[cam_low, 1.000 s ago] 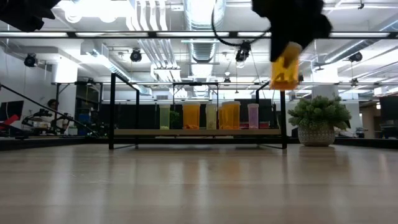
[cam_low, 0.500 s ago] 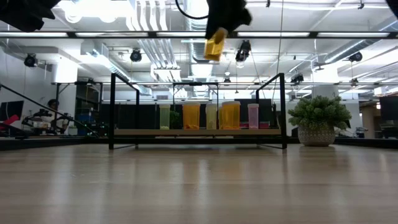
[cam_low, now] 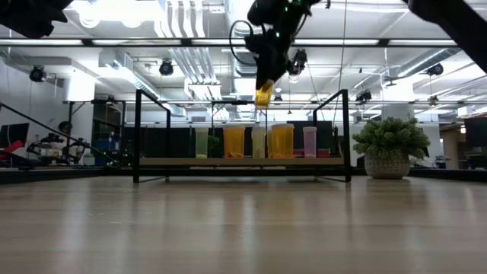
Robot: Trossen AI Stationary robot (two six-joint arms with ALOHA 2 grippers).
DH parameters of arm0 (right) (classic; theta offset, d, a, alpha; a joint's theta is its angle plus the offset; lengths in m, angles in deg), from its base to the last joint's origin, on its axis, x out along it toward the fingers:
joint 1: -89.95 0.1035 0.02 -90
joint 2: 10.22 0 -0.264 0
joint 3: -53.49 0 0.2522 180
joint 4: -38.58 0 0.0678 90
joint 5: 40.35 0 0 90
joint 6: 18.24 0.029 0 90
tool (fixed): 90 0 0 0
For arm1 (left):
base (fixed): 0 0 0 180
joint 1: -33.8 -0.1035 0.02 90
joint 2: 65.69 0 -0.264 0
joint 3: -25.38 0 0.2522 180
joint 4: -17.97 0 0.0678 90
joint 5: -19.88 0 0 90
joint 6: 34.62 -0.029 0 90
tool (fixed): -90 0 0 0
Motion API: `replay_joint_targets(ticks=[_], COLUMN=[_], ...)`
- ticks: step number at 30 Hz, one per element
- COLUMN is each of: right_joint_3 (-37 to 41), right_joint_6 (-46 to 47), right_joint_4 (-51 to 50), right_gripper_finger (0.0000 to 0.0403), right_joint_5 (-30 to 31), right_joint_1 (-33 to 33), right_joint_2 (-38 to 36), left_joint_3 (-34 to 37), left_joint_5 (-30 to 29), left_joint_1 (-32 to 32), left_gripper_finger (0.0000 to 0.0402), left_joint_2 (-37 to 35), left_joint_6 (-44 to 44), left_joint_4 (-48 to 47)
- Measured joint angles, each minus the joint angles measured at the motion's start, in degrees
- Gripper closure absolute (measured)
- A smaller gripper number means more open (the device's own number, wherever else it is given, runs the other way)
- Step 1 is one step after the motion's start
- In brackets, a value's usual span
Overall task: Pick and place medicine bottles onto shelf by color
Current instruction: Put the large orange pill bottle on the shelf aligned with the other large orange pill bottle
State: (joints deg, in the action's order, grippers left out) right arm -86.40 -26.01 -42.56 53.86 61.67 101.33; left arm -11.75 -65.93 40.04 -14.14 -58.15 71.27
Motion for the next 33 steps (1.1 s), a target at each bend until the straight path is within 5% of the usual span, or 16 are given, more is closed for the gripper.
replay_joint_targets(ticks=[15,33], right_joint_3=[-3.88,-2.58], right_joint_6=[-6.77,-0.76], right_joint_4=[-7.11,-5.56], right_gripper_finger=[0.0206,0.0206], right_joint_5=[-2.45,-7.31], right_joint_1=[-5.79,-6.64], right_joint_2=[10.28,12.37], left_joint_3=[-0.07,0.07], left_joint_5=[-1.74,-3.64], left_joint_1=[-0.24,-0.24], left_gripper_finger=[0.0400,0.0400], left_joint_2=[-1.89,-2.52], left_joint_6=[-8.85,-8.76], left_joint_4=[0.24,-0.38])
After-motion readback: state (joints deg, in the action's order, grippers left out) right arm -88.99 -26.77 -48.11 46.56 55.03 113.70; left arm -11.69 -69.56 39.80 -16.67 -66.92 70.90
